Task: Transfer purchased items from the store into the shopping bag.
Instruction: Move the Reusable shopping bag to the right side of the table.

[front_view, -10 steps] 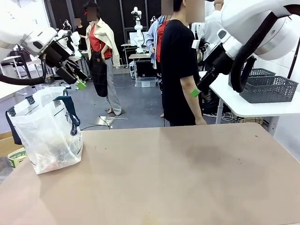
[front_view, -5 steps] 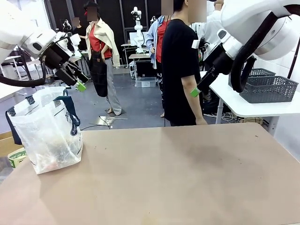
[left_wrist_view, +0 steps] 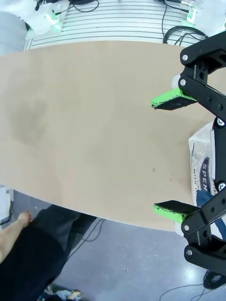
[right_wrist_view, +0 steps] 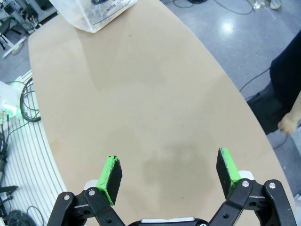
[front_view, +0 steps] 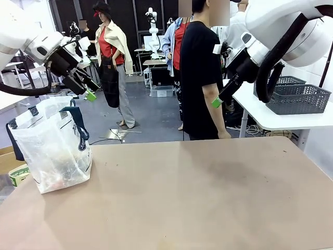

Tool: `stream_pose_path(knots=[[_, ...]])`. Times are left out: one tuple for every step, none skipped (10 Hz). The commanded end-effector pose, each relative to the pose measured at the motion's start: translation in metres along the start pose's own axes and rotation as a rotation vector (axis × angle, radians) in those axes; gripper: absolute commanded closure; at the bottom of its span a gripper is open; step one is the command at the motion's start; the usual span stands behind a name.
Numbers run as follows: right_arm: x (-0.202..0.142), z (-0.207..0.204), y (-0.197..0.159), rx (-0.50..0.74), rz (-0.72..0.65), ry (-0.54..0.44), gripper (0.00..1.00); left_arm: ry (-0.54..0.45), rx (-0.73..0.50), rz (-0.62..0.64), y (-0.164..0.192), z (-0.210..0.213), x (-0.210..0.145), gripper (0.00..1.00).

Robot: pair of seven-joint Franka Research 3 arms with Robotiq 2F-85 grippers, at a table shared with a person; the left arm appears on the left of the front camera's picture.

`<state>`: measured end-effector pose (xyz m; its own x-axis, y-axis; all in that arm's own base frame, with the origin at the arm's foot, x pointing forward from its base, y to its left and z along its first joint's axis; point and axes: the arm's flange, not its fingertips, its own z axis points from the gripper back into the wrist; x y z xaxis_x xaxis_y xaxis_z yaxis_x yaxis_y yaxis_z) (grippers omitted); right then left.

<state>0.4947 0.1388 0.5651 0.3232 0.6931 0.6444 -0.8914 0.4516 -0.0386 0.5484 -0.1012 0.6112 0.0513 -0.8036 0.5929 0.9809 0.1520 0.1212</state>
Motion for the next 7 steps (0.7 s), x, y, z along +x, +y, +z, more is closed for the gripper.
stream_pose_path(knots=[[-0.0008,0.0006,-0.0004,-0.002,0.003,0.009,0.0,-0.003,0.013,-0.004,-0.0002,0.0017,0.0,0.0],[-0.0008,0.0006,-0.0004,-0.002,0.003,0.009,0.0,-0.003,0.013,-0.004,-0.0002,0.0017,0.0,0.0],[-0.0008,0.0006,-0.0004,-0.002,0.003,0.009,0.0,-0.003,0.013,-0.004,-0.0002,0.0017,0.0,0.0],[-0.0008,0.0006,-0.0004,-0.002,0.003,0.009,0.0,-0.003,0.013,-0.004,-0.0002,0.0017,0.0,0.0],[-0.0008,0.0006,-0.0004,-0.002,0.003,0.009,0.0,-0.003,0.013,-0.004,-0.0002,0.0017,0.0,0.0],[-0.0008,0.0006,-0.0004,-0.002,0.003,0.009,0.0,-0.003,0.013,-0.004,-0.0002,0.0017,0.0,0.0],[-0.0008,0.0006,-0.0004,-0.002,0.003,0.009,0.0,-0.003,0.013,-0.004,-0.0002,0.0017,0.0,0.0]])
